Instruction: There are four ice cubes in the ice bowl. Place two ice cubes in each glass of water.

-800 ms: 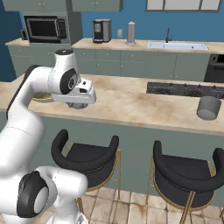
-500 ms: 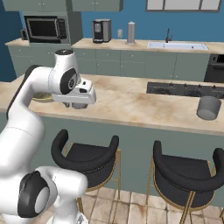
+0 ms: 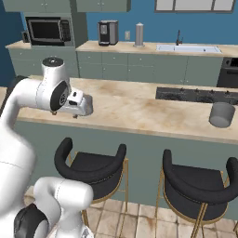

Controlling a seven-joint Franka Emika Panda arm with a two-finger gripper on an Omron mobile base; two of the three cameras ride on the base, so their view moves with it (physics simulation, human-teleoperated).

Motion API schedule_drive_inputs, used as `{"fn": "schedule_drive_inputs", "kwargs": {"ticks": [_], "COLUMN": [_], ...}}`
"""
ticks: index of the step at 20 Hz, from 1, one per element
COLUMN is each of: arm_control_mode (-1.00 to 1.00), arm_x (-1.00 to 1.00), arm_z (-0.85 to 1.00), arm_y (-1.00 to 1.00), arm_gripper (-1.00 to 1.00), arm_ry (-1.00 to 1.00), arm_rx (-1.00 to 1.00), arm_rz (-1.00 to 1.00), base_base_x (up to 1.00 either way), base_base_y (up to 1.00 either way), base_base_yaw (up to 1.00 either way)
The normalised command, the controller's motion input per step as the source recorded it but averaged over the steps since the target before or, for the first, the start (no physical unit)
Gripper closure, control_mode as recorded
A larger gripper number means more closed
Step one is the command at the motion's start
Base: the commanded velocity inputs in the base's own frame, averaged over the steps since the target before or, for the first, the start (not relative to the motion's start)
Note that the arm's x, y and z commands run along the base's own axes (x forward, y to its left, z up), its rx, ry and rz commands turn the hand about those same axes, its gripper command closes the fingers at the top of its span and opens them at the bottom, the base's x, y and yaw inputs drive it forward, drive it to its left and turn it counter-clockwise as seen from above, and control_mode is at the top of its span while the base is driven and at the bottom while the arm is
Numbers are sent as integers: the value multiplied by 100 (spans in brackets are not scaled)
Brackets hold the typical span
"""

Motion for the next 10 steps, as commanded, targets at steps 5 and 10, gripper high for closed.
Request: {"fn": "schedule_drive_inputs", "kwargs": {"ticks": [5, 10], "arm_control_mode": [-100, -100], "arm_x": [-12, 1], "arm_z": [5, 13], "arm_y": [100, 100], "arm_gripper": [-100, -100], "arm_ry": [-5, -9], "arm_rx": [0, -6], "arm_rz": [0, 2], "base_base_x": [0, 0], "base_base_y": [0, 0], "base_base_yaw": [0, 0]}}
